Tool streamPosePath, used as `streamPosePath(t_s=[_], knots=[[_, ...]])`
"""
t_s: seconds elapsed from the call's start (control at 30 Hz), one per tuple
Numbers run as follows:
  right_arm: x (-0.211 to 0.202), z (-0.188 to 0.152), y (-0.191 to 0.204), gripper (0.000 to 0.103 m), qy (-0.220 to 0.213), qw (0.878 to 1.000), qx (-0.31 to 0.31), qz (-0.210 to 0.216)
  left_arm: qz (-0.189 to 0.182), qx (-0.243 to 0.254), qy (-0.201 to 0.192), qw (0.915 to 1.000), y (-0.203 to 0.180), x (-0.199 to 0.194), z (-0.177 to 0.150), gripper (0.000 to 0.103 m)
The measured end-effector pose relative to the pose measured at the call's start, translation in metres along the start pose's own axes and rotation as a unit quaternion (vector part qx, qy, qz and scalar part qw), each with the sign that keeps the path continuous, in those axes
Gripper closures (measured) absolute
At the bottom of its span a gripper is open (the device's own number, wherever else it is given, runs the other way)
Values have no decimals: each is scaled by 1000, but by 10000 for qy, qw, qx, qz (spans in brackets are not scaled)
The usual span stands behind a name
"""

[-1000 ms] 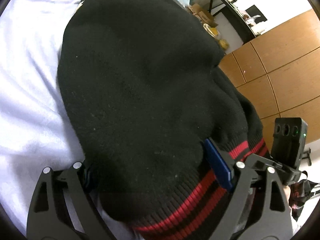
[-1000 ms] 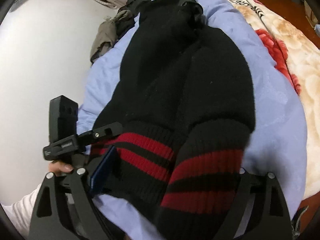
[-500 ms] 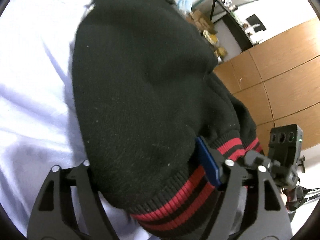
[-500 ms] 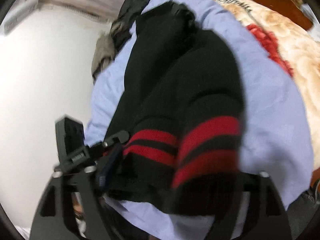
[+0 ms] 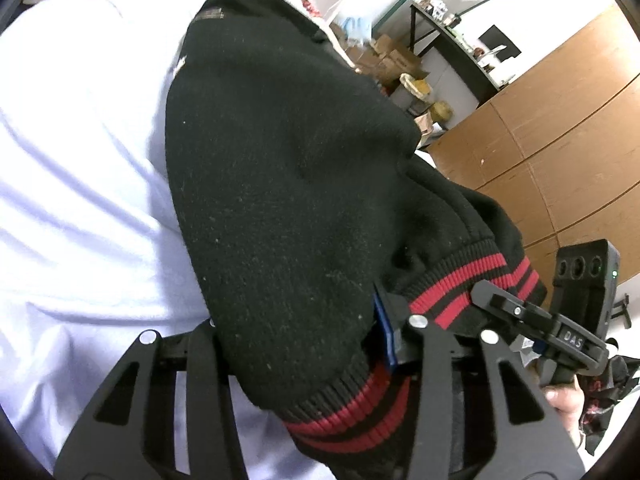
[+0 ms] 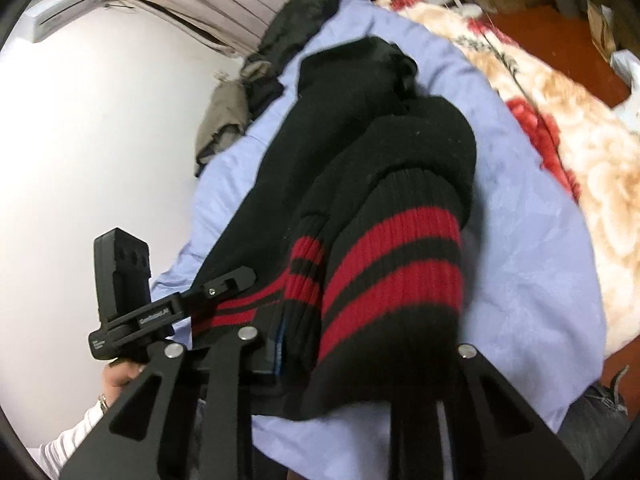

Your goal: Fold large clothes

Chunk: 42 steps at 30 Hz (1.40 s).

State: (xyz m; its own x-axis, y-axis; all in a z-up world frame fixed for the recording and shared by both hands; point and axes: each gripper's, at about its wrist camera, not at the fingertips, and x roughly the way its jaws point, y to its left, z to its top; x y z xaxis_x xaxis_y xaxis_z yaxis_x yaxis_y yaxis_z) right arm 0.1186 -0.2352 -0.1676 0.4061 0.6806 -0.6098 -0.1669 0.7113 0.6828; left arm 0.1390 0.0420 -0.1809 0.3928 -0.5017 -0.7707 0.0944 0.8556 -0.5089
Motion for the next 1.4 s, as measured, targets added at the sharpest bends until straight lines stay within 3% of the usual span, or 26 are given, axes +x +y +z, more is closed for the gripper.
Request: streamPosePath(t_s=[0.33,0.53,0.63,0.77,0.93,1.03,1.13,1.23,1.3,1.37,1.4], knots=[[-44,-29,33,80,-47,9992,-389,121,-43,51,-159,9999,-11,-46,-30,60],[-25,-41,0,80,243,9997,38,52,266,54,391,9989,-10,-21,-44,60],[-19,-50,-13,78,294,9993,230,102,306,-134,428,9985,-5,-17,-49,56],[-15,-56,-28,64,362,9978,507,238,317,-448,452,9975,3,-20,-59,48],[-7,-56,-30,37,287,9947,728,662,273,-564,447,9970,12,-30,-70,39],[-2,-52,-23,27,261,9941,710,772,84,-720,456,9963,16,-35,-78,31],[7,-45,-18,26,275,9947,690,715,39,-658,490,9966,17,-29,-79,28],[15,-42,-17,26,309,9952,687,625,-261,-974,505,9936,26,-22,-78,22],[18,-40,-15,30,323,9963,621,494,-253,-1047,592,9924,28,-15,-77,22],[16,-40,-17,57,283,9975,598,245,-103,-876,639,9940,22,-11,-77,22],[14,-40,-21,62,285,9973,617,279,-7,-750,640,9951,17,-9,-77,22]])
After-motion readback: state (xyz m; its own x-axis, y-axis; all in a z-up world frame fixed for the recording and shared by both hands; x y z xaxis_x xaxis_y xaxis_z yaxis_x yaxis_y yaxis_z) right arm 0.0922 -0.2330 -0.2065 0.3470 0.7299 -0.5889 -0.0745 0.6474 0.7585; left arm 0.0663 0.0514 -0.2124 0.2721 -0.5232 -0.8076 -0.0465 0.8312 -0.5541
